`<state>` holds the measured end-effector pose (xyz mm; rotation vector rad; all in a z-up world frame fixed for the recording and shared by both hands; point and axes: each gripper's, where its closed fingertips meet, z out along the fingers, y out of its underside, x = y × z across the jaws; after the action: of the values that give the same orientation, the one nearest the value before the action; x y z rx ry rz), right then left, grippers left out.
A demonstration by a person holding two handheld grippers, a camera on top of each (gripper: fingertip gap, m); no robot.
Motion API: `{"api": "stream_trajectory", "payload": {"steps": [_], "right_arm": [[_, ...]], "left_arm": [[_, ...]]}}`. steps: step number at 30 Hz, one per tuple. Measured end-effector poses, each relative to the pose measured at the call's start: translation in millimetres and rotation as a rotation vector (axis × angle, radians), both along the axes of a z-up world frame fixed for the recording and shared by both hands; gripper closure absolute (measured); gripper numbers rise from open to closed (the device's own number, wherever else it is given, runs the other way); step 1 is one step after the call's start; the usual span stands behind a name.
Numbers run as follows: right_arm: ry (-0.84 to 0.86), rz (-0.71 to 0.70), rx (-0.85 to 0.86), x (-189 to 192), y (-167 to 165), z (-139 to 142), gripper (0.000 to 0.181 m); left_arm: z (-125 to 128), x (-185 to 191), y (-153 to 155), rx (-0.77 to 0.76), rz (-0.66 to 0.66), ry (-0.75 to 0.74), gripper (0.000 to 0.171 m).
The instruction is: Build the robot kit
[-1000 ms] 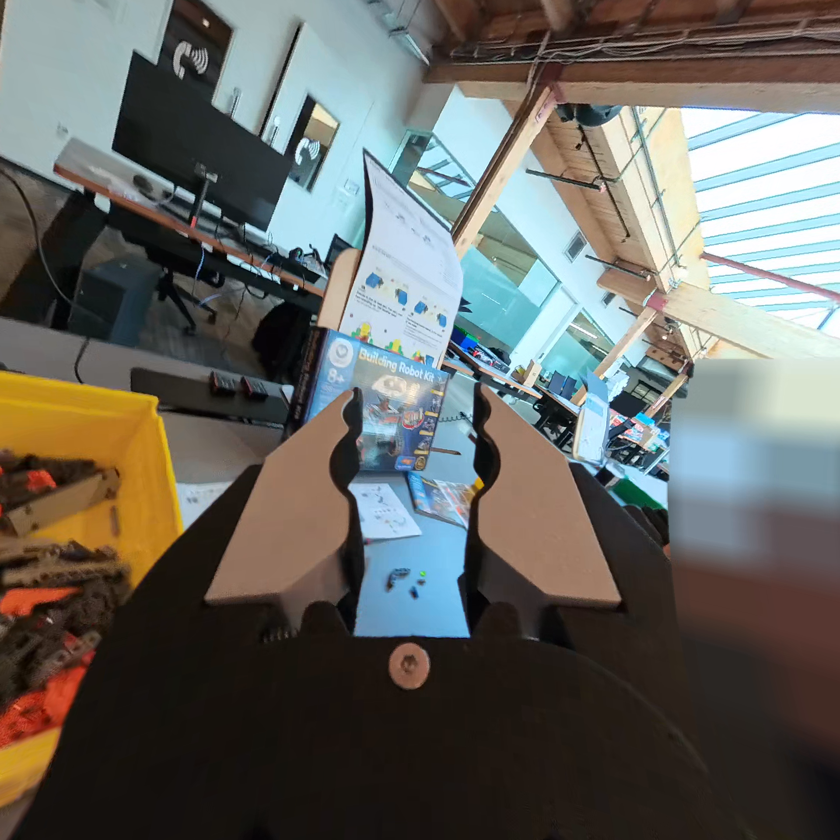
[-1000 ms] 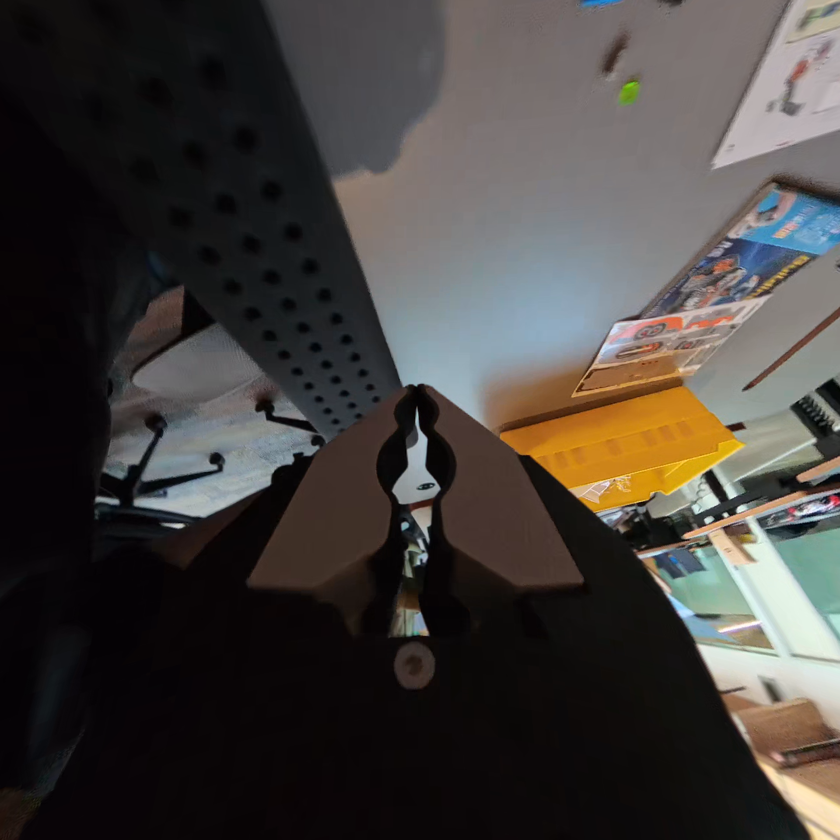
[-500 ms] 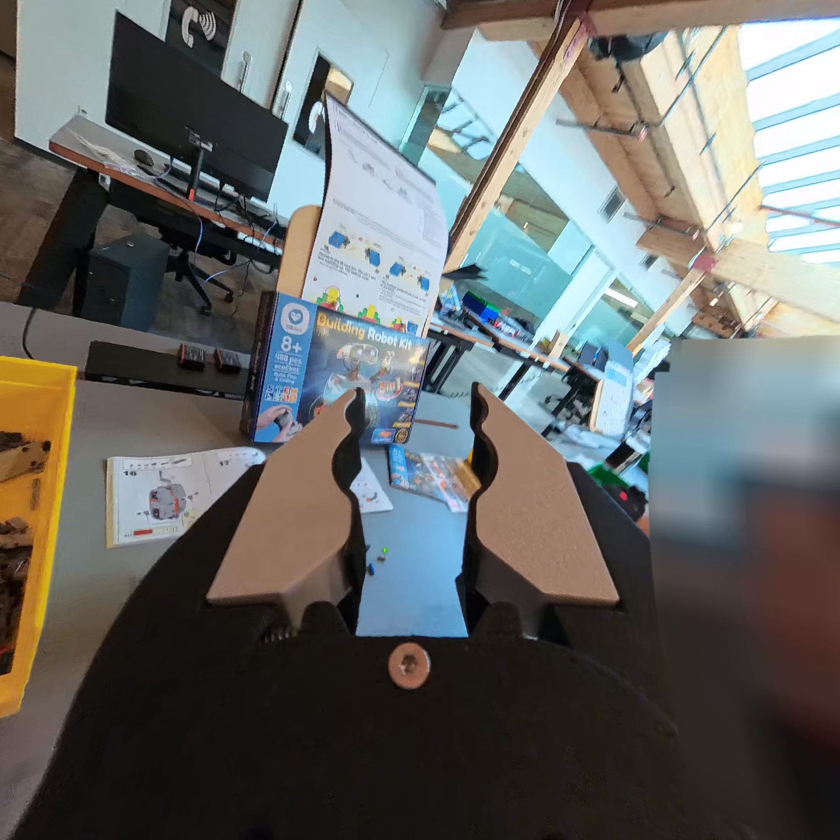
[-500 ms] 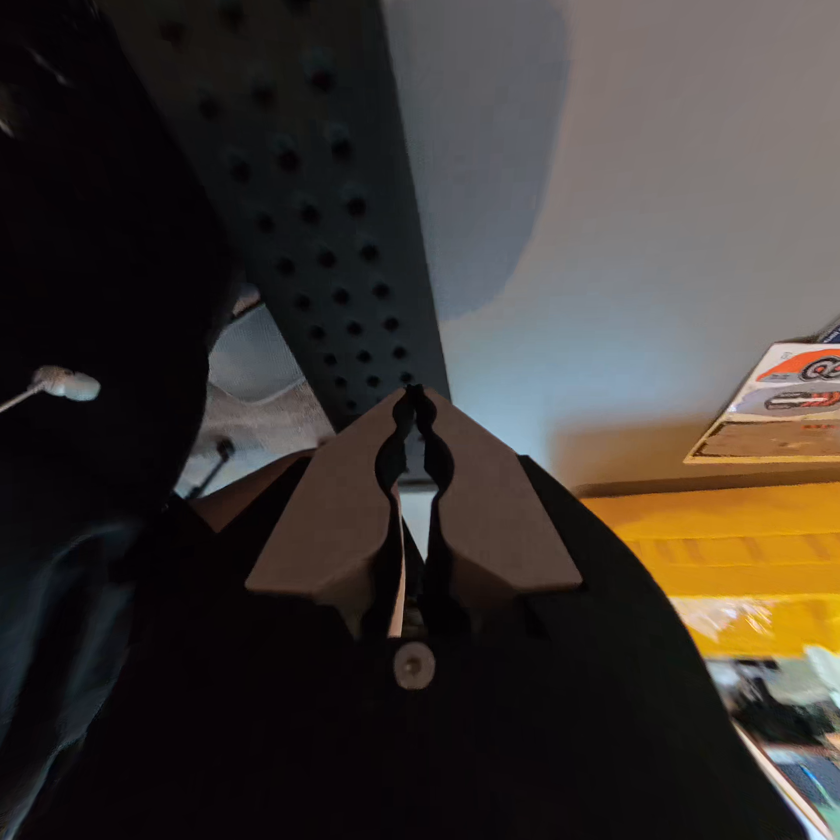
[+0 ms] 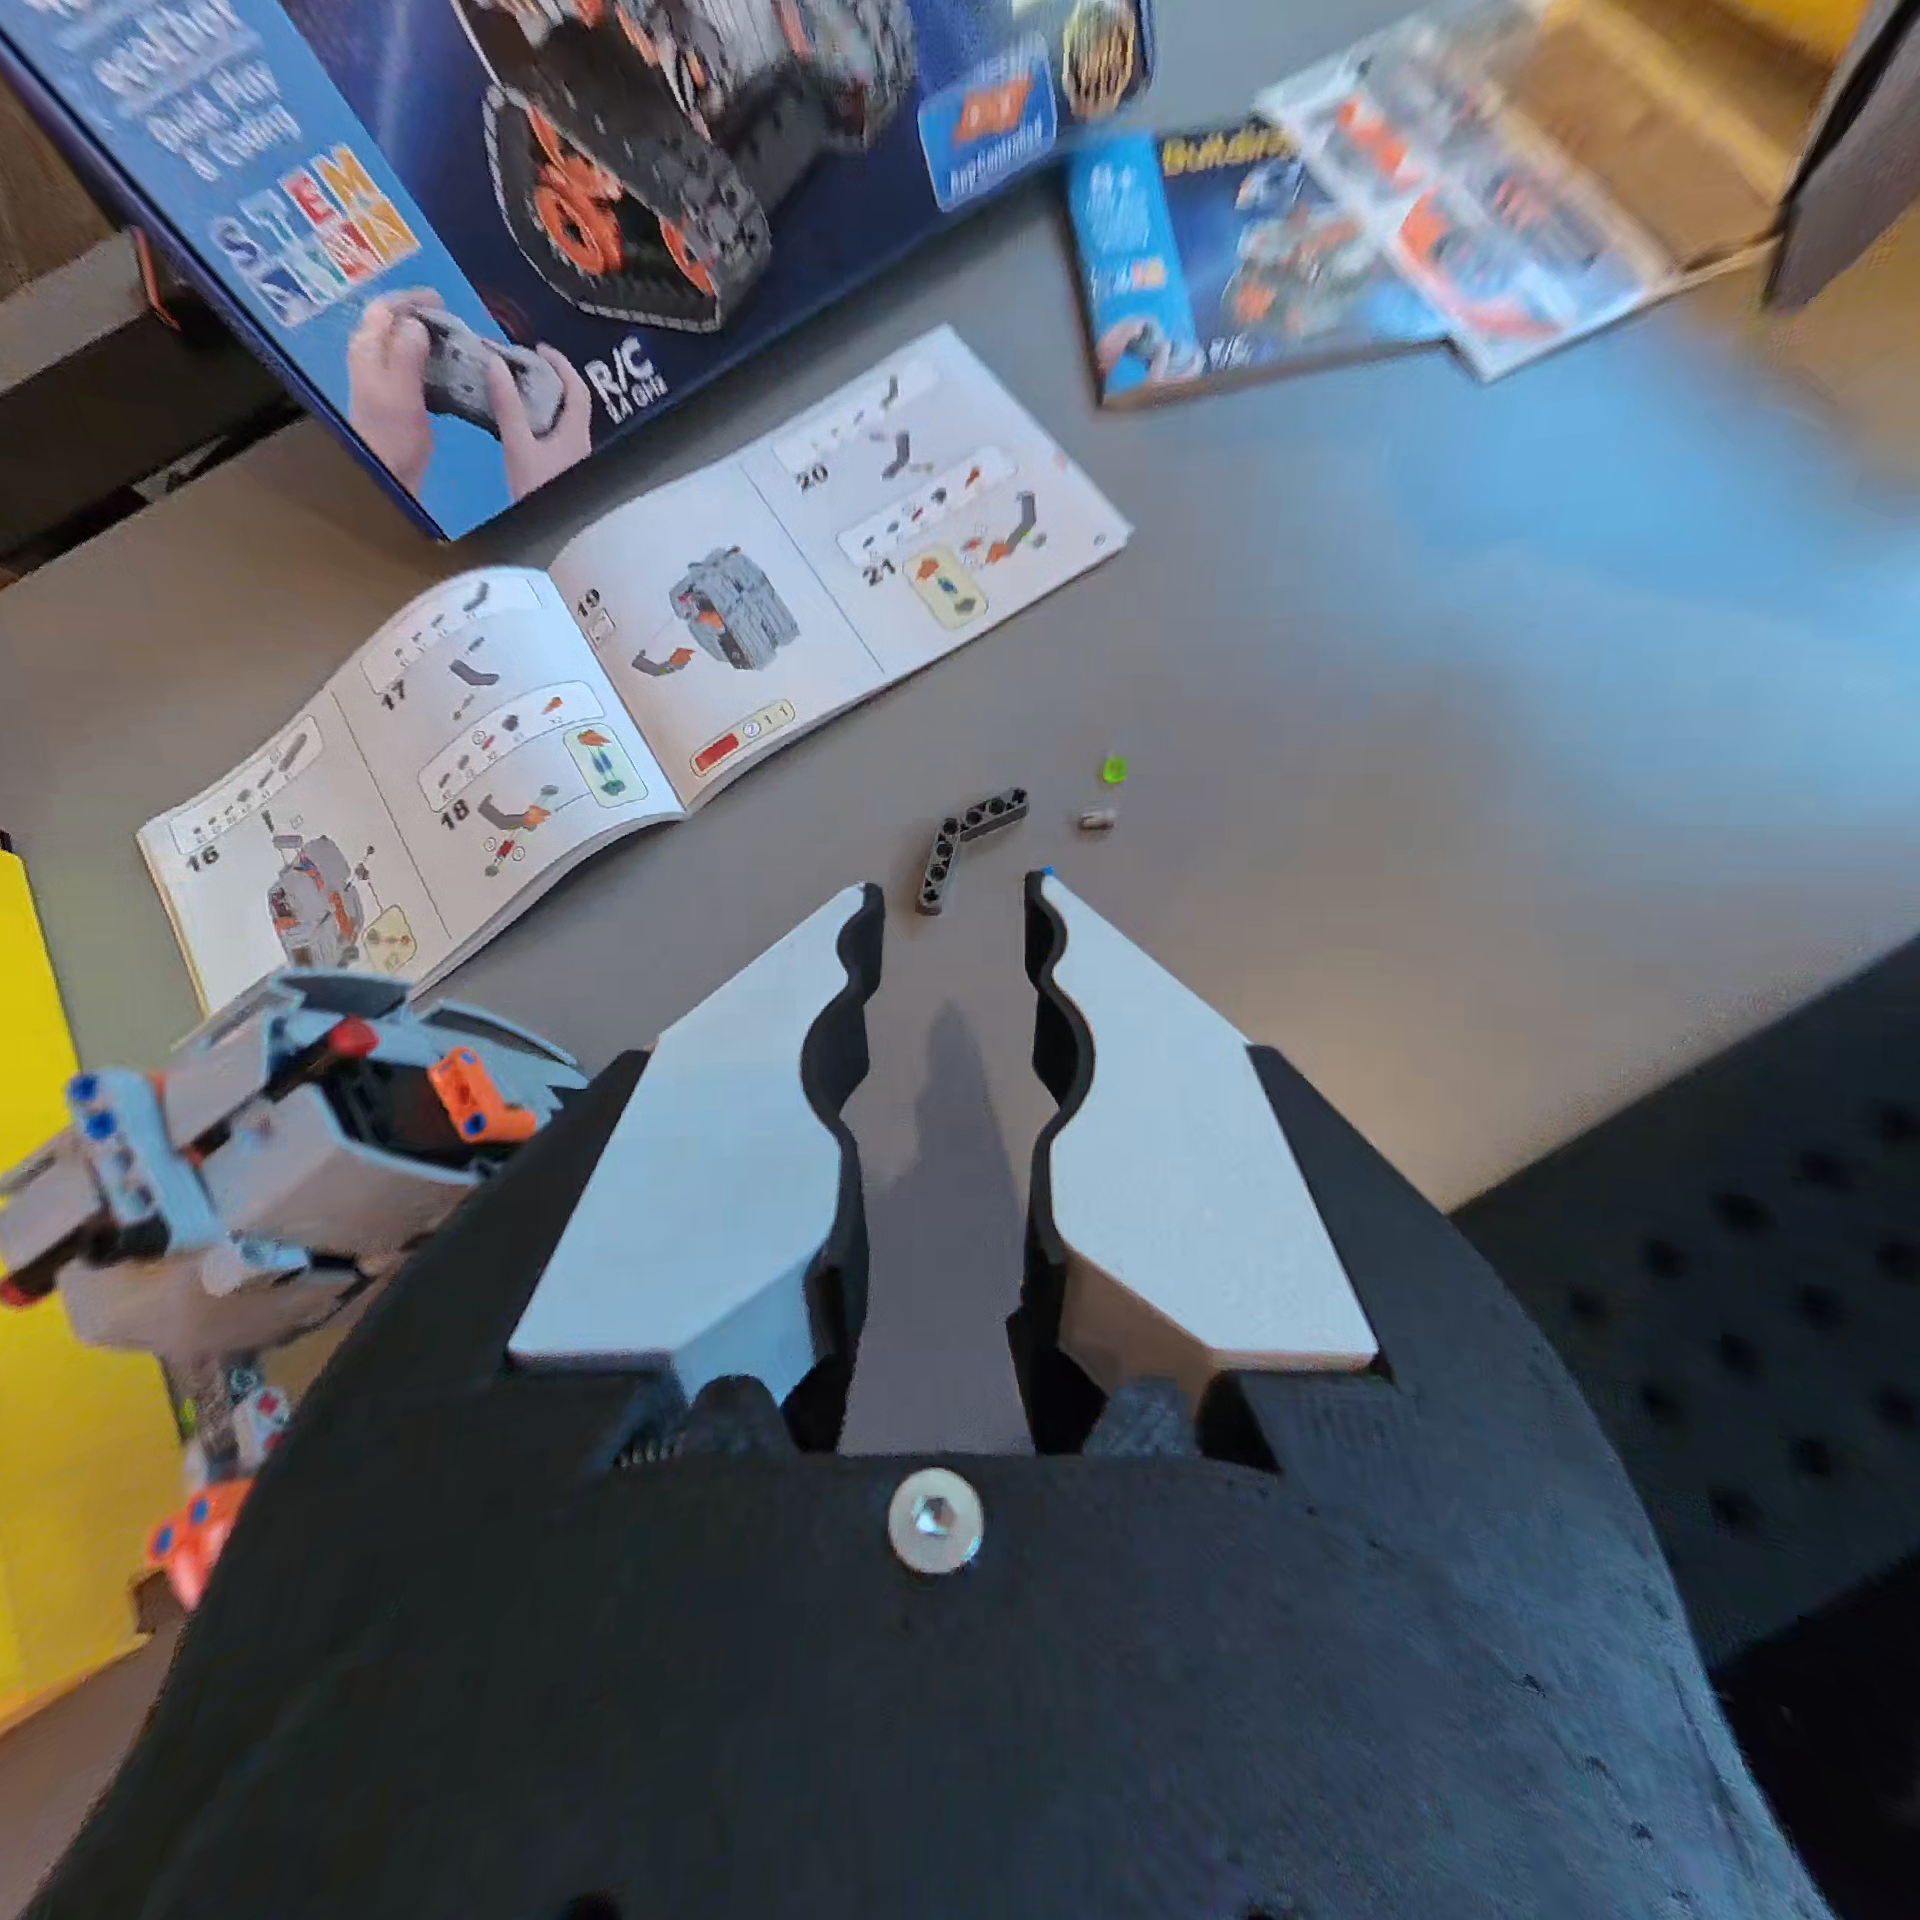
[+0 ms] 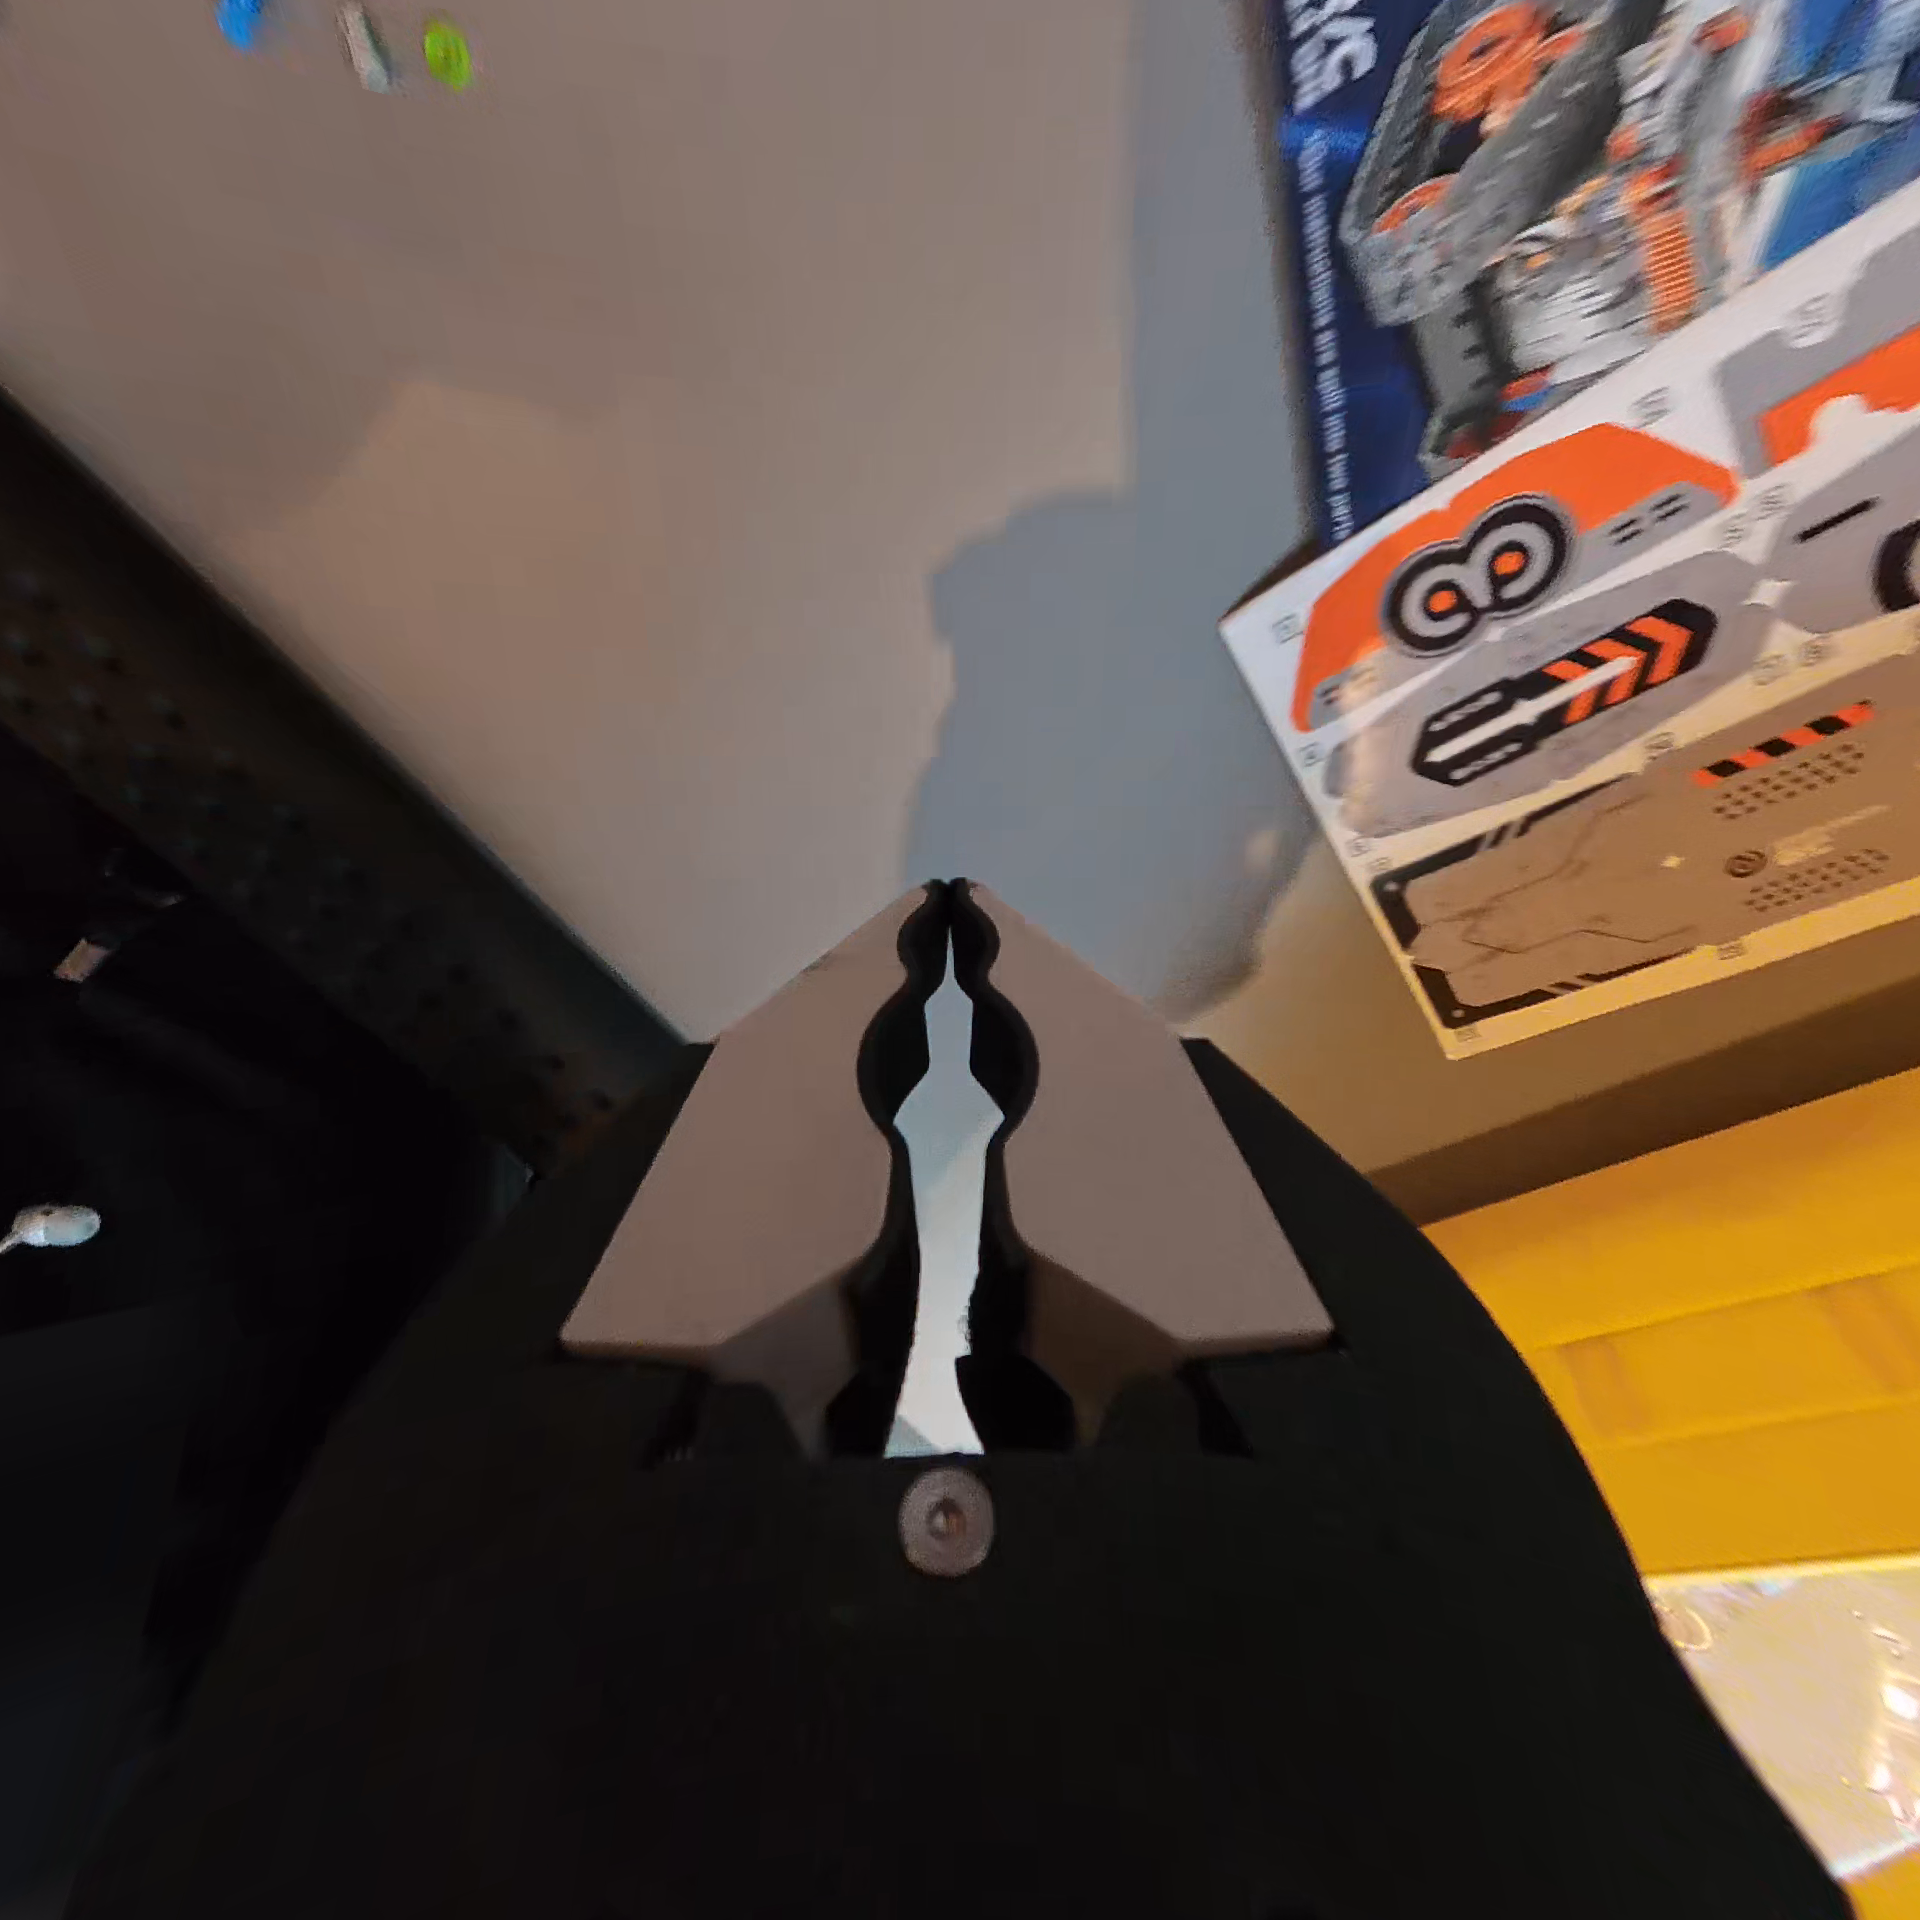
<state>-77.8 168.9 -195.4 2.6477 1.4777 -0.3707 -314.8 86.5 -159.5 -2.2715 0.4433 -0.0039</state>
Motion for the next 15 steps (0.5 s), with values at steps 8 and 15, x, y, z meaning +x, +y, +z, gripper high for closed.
{"api": "stream_trajectory", "payload": {"steps": [8, 15], "right_arm": [[0.086, -0.013, 0.071, -3, 22, 9, 0.181], [0.103, 0.065, 0.051, -17, 17, 6, 0.181]], "left_arm": [[-61, 0, 25, -0.230, 0.010, -0.031, 0.137], [-89, -2, 37, -0.322, -0.025, 0.000, 0.145]]}}
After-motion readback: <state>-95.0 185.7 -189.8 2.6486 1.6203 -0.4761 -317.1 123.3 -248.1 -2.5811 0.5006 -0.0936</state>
